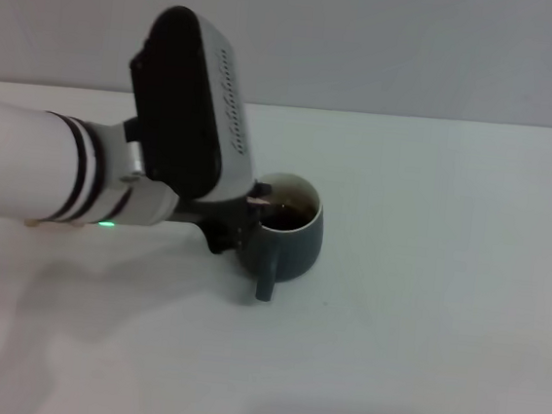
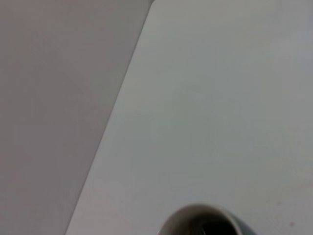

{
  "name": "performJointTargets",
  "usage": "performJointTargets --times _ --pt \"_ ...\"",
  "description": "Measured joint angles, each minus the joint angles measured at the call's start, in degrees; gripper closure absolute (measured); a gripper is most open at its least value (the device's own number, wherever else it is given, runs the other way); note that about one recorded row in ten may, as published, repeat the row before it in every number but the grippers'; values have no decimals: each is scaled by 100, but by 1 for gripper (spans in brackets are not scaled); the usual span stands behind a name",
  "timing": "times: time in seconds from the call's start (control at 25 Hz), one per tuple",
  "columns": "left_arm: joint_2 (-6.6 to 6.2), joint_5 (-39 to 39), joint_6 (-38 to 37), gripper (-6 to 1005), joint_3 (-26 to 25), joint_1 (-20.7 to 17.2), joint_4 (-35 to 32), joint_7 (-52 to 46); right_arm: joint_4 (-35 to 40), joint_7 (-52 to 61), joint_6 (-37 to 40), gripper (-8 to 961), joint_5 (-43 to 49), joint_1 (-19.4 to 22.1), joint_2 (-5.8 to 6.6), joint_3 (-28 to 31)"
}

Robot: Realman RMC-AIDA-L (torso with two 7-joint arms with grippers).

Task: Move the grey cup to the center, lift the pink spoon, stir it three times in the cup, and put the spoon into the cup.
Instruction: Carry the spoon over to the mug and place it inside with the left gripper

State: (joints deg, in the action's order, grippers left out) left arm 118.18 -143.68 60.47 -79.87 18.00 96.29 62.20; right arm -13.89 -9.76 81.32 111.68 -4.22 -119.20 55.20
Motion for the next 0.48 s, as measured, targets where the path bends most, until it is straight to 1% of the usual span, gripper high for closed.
performJointTargets --times 0.12,0.28,0.48 --pt "2 2 -4 864 64 -6 0 -7 0 0 -2 955 -1 -6 -5 0" --pt "-4 -31 51 865 34 -122 53 -26 0 0 -3 955 1 -16 -6 0" --pt "-22 -48 164 925 -95 -315 166 -27 0 0 -10 955 20 -27 -7 0"
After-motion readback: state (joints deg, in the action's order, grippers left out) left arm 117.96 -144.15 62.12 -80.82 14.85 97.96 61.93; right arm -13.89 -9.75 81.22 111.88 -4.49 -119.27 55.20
